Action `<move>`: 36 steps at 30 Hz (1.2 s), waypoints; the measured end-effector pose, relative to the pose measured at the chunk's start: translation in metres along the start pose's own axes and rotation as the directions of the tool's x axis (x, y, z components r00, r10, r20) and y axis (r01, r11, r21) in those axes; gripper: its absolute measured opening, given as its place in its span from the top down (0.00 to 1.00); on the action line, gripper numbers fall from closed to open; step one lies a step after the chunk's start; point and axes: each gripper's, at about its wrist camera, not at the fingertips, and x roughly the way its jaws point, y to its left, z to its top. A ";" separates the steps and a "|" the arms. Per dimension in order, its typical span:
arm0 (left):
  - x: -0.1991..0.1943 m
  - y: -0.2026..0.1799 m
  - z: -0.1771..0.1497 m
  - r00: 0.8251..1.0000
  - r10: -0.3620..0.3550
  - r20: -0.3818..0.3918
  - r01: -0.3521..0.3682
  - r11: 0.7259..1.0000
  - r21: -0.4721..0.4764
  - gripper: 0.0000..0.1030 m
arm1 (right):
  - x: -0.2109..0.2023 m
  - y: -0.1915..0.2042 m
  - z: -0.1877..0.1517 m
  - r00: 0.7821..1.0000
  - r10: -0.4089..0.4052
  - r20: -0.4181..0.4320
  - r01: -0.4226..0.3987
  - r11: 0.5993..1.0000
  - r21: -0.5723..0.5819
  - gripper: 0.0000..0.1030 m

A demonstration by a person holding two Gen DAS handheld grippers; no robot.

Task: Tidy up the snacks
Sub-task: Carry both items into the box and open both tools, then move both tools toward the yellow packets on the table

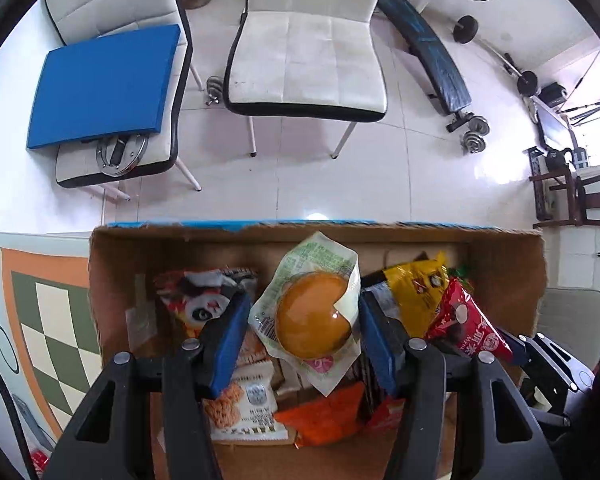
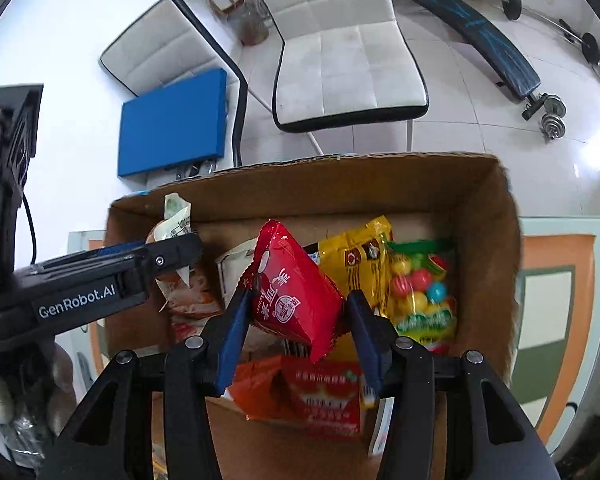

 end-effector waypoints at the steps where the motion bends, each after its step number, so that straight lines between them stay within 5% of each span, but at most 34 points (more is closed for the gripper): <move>1: 0.003 0.001 0.002 1.000 -0.001 -0.011 0.001 1.000 -0.007 0.46 | 0.003 0.001 0.002 1.000 -0.003 -0.005 0.003 1.000 -0.007 0.49; 6: 0.006 0.005 0.001 0.999 -0.015 -0.029 0.014 0.999 -0.033 0.44 | 0.017 0.003 0.008 0.999 0.017 -0.031 -0.017 1.000 -0.012 0.44; 8: 0.005 0.007 -0.001 0.999 -0.024 -0.030 0.023 0.999 -0.047 0.41 | 0.018 0.004 0.008 0.999 0.007 -0.032 -0.007 1.000 -0.016 0.18; 9: 0.005 0.007 0.000 0.999 -0.023 -0.029 0.022 0.999 -0.046 0.40 | 0.019 0.005 0.008 1.000 -0.004 -0.031 0.003 1.000 -0.019 0.14; 12: 0.000 0.007 -0.003 1.000 -0.011 -0.015 0.010 0.999 -0.038 0.09 | 0.017 0.006 0.007 0.999 -0.020 -0.035 0.020 1.000 -0.022 0.14; 24: -0.040 -0.004 -0.049 0.997 0.027 0.077 -0.028 1.000 0.011 0.08 | -0.007 0.007 -0.030 0.995 -0.085 -0.045 0.084 0.996 -0.009 0.09; 30: -0.066 -0.002 -0.096 0.975 0.111 0.192 -0.114 0.993 0.007 0.08 | -0.031 0.010 -0.065 0.994 -0.114 -0.004 0.114 0.994 -0.003 0.09; 36: -0.090 0.001 -0.136 0.956 0.121 0.269 -0.124 0.992 -0.007 0.08 | -0.063 0.012 -0.105 0.991 -0.122 0.060 0.122 0.992 0.014 0.09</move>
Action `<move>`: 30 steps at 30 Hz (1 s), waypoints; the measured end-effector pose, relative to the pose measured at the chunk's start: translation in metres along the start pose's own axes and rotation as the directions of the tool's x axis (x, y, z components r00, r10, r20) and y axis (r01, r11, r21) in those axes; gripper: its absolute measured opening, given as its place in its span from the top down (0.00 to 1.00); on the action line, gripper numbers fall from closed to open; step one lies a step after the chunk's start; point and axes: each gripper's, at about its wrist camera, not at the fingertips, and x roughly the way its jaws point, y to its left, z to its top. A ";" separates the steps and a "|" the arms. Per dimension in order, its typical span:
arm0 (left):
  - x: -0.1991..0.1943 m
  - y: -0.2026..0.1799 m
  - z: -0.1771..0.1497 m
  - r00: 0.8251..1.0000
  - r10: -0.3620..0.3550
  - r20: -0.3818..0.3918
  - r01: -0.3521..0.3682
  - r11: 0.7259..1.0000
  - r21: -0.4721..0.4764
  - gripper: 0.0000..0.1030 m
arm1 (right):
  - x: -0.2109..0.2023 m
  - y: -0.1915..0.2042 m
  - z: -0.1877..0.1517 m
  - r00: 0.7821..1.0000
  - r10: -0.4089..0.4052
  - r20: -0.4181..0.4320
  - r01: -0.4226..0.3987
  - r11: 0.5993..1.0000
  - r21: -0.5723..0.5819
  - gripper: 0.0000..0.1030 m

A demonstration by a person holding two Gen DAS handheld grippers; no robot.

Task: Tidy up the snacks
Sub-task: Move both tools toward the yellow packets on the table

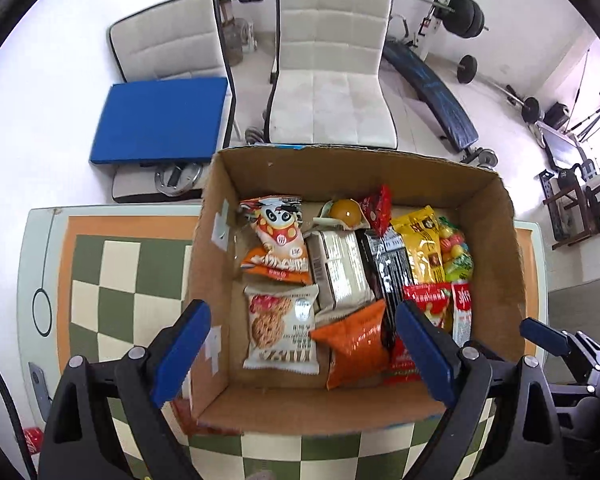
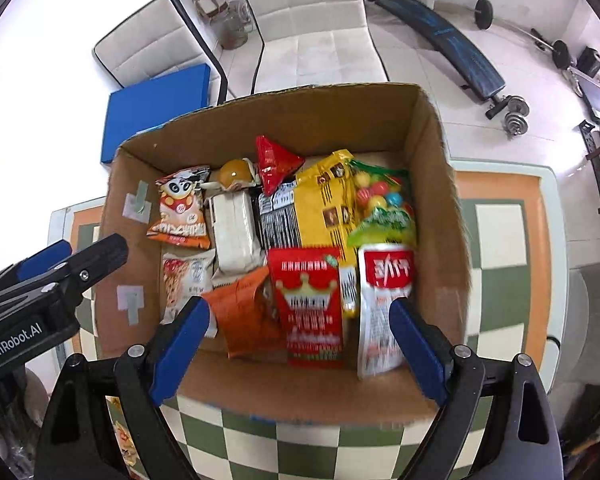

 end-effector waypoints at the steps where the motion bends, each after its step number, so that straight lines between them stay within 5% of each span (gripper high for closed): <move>1: -0.005 0.000 -0.004 1.000 0.004 0.010 -0.004 1.000 0.001 0.08 | -0.005 0.001 -0.004 1.000 0.002 0.009 -0.002 1.000 0.003 0.09; 21: -0.093 0.000 -0.082 0.984 0.017 0.178 -0.021 1.000 0.016 0.08 | -0.092 0.012 -0.098 0.982 -0.010 0.190 0.008 1.000 0.016 0.09; 30: -0.109 0.033 -0.122 0.982 0.075 0.176 -0.059 0.994 -0.091 0.08 | -0.105 0.015 -0.126 0.979 0.089 0.184 -0.096 0.995 0.027 0.09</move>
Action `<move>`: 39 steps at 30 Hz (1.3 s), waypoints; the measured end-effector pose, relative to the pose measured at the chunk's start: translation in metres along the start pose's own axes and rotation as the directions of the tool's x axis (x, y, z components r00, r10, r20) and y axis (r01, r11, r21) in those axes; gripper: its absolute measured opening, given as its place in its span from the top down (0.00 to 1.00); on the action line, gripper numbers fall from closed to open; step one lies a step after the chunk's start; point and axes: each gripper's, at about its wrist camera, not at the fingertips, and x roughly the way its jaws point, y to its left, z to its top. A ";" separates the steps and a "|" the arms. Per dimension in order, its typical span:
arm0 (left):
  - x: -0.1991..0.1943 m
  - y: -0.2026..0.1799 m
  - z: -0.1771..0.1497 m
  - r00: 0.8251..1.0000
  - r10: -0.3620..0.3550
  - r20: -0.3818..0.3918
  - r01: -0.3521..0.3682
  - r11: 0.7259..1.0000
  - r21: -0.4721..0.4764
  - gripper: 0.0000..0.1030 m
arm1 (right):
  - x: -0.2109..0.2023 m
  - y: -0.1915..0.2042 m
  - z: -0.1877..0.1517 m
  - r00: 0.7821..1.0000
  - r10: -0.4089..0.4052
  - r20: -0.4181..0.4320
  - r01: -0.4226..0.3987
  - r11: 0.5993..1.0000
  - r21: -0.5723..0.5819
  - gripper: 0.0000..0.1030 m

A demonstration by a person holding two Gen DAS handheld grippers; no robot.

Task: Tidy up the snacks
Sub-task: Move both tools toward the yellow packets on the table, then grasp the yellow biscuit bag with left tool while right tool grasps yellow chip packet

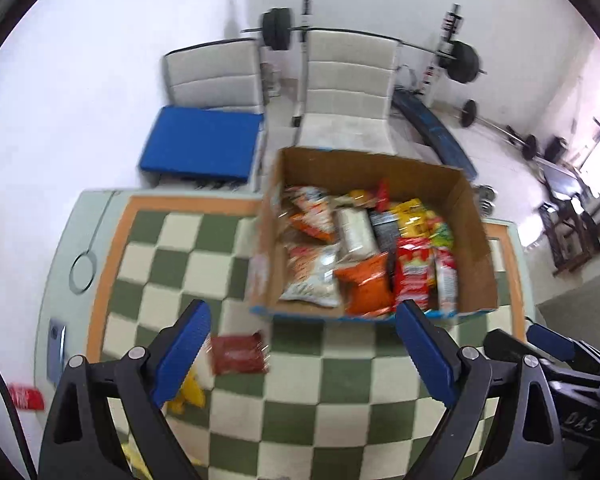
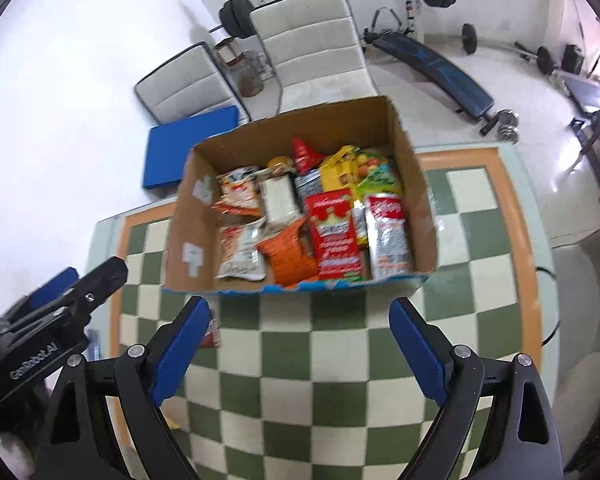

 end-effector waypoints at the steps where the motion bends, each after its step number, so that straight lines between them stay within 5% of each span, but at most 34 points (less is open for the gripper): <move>1: 0.000 0.010 -0.008 1.000 0.022 -0.014 -0.022 1.000 -0.019 0.08 | 0.000 0.004 -0.005 1.000 0.015 -0.007 -0.015 1.000 -0.004 0.09; 6: 0.021 0.072 -0.067 0.982 0.086 -0.166 -0.102 0.991 -0.088 0.08 | 0.027 0.039 -0.036 0.988 0.085 -0.129 -0.093 0.994 -0.064 0.09; 10: 0.052 0.140 -0.122 0.938 0.106 -0.331 -0.183 0.961 -0.209 0.08 | 0.068 0.078 -0.067 0.960 0.108 -0.257 -0.141 0.984 -0.112 0.09; 15: 0.076 0.205 -0.181 0.894 0.053 -0.446 -0.234 0.902 -0.363 0.08 | 0.125 0.135 -0.096 0.906 0.138 -0.400 -0.211 0.966 -0.146 0.09; 26: 0.126 0.259 -0.267 0.833 -0.246 -0.496 -0.179 0.728 -0.662 0.08 | 0.233 0.256 -0.130 0.823 0.002 -0.567 -0.229 0.916 -0.329 0.09; 39: 0.168 0.257 -0.260 0.814 -0.299 -0.499 -0.122 0.751 -0.649 0.08 | 0.307 0.295 -0.147 0.753 -0.148 -0.641 -0.182 0.890 -0.419 0.09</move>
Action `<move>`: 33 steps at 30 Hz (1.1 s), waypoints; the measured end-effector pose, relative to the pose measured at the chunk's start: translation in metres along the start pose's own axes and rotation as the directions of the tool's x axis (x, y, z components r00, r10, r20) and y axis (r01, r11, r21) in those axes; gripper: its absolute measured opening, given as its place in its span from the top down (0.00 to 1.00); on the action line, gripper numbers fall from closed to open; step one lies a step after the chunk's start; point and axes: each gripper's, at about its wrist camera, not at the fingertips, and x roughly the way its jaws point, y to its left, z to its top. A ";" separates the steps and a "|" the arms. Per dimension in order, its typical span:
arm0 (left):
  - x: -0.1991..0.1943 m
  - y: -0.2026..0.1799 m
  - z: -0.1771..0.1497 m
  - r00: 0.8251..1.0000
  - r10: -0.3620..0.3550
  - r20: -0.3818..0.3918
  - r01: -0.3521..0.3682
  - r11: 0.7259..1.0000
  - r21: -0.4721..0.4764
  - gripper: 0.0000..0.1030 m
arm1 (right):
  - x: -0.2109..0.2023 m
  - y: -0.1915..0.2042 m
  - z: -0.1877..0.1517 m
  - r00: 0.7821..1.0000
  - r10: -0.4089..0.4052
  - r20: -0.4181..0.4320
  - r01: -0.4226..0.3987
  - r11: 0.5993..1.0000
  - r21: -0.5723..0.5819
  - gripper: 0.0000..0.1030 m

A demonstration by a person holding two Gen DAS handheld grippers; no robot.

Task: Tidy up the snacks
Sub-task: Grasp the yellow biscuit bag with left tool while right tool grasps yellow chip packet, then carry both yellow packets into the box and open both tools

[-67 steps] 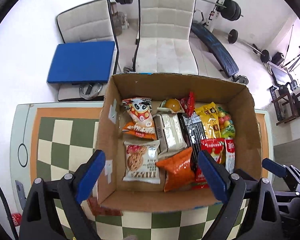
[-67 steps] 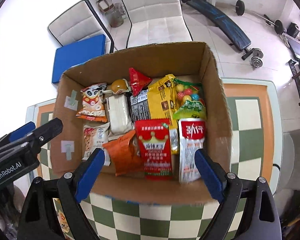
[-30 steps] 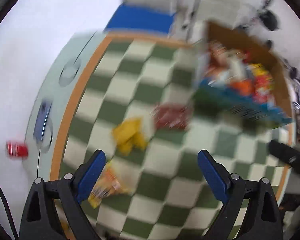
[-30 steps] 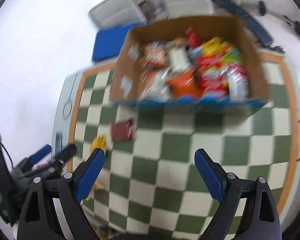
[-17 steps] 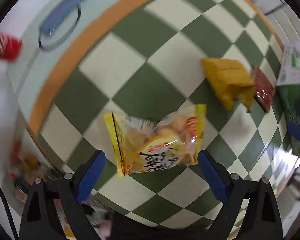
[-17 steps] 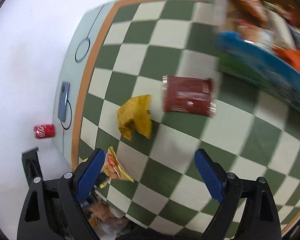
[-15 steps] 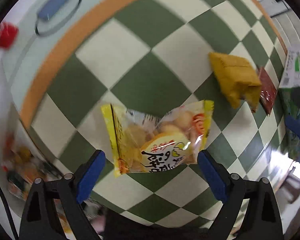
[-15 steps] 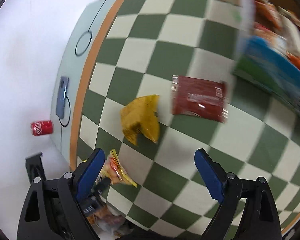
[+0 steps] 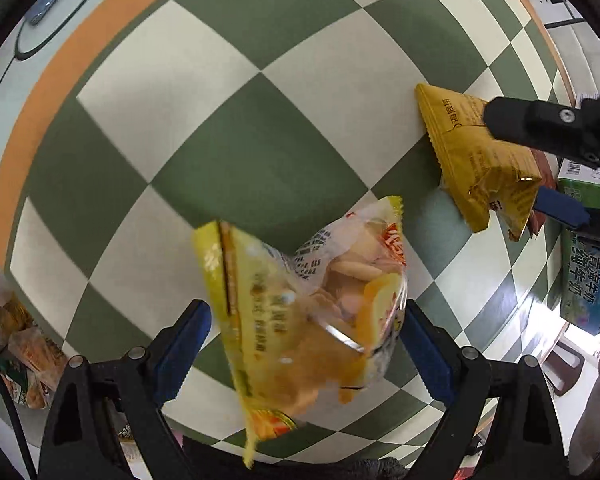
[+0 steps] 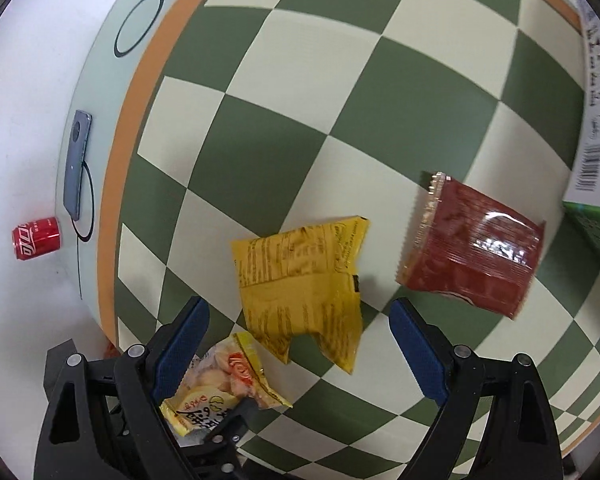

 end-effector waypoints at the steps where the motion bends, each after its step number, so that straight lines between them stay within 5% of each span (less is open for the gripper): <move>1: 0.001 -0.001 0.001 1.000 0.001 0.002 -0.001 1.000 0.005 0.08 | 0.004 0.002 0.003 1.000 -0.007 -0.005 0.007 1.000 0.000 0.09; 5: 0.002 -0.003 0.007 1.000 -0.010 0.022 0.009 1.000 0.016 0.20 | 0.015 0.001 0.007 0.999 -0.019 -0.027 0.019 1.000 0.008 0.09; 7: 0.000 -0.009 0.007 0.999 -0.023 0.028 0.022 0.999 0.034 0.41 | 0.021 0.003 0.009 0.999 -0.019 -0.035 0.019 1.000 0.006 0.10; 10: -0.003 -0.021 0.005 0.999 0.011 0.048 -0.015 0.997 0.073 0.46 | 0.026 0.004 0.009 0.999 -0.030 -0.039 0.030 1.000 -0.002 0.33; 17: -0.014 -0.035 -0.003 0.996 0.027 0.081 -0.034 0.995 0.092 0.50 | 0.022 0.011 0.003 0.999 -0.044 -0.003 0.044 0.998 -0.040 0.46; 33: -0.067 -0.042 -0.018 0.985 -0.001 0.175 -0.021 0.991 0.128 0.50 | -0.032 -0.005 -0.015 0.994 0.041 0.100 -0.040 0.999 -0.014 0.48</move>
